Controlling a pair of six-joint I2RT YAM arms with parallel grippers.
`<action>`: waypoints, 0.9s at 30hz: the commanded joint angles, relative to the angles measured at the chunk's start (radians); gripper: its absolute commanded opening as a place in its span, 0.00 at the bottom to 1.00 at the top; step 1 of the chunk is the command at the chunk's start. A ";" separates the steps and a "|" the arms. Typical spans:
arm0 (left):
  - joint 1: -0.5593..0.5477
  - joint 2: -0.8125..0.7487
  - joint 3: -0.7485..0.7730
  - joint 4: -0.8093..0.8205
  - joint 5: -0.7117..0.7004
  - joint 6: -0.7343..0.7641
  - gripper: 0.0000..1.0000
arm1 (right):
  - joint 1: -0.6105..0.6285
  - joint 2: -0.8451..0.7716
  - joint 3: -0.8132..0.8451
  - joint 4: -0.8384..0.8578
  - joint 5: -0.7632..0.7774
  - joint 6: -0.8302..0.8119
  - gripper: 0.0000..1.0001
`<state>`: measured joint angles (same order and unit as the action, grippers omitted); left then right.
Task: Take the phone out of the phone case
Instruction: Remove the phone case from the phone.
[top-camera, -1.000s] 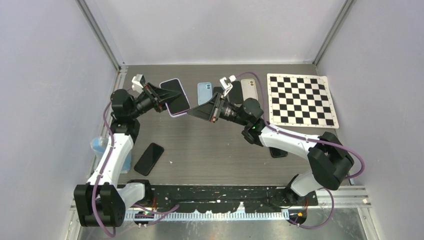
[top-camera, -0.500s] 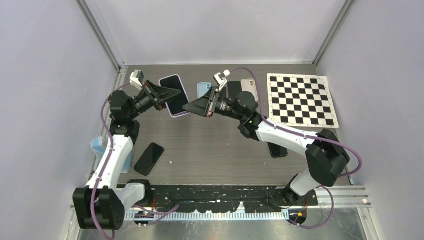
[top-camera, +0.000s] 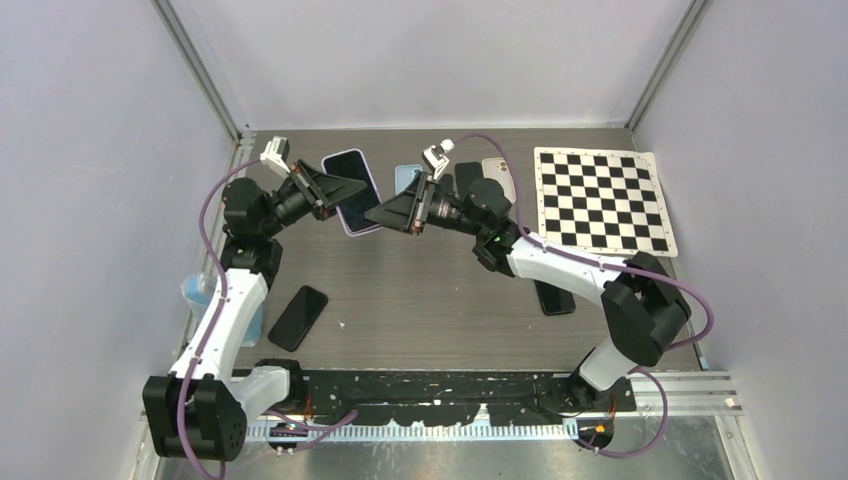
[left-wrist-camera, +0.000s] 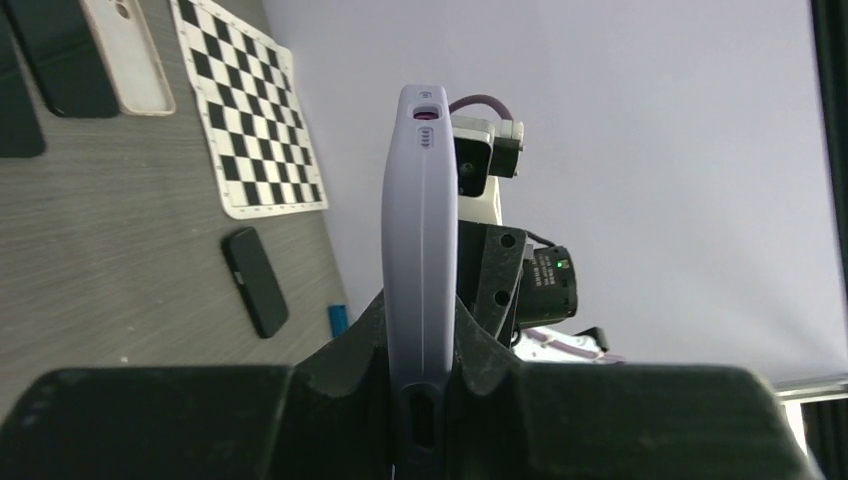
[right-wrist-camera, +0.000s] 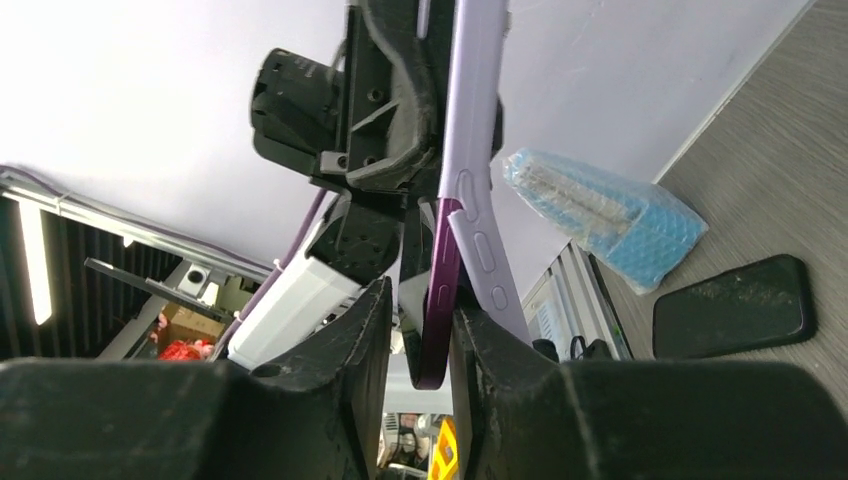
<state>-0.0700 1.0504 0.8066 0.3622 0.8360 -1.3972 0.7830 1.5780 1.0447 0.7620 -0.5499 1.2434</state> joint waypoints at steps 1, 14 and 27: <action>-0.077 -0.044 0.104 -0.116 0.196 0.160 0.00 | 0.000 0.057 0.050 -0.016 0.064 0.028 0.31; -0.072 -0.112 0.100 -0.312 0.053 0.339 0.86 | -0.065 -0.002 -0.090 0.344 0.191 0.183 0.01; -0.053 -0.204 0.024 -0.324 -0.010 0.413 0.69 | -0.116 -0.127 -0.085 0.107 0.292 0.279 0.01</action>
<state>-0.1284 0.8501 0.8539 -0.0116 0.8177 -1.0351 0.6674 1.5291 0.8993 0.8970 -0.3016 1.4792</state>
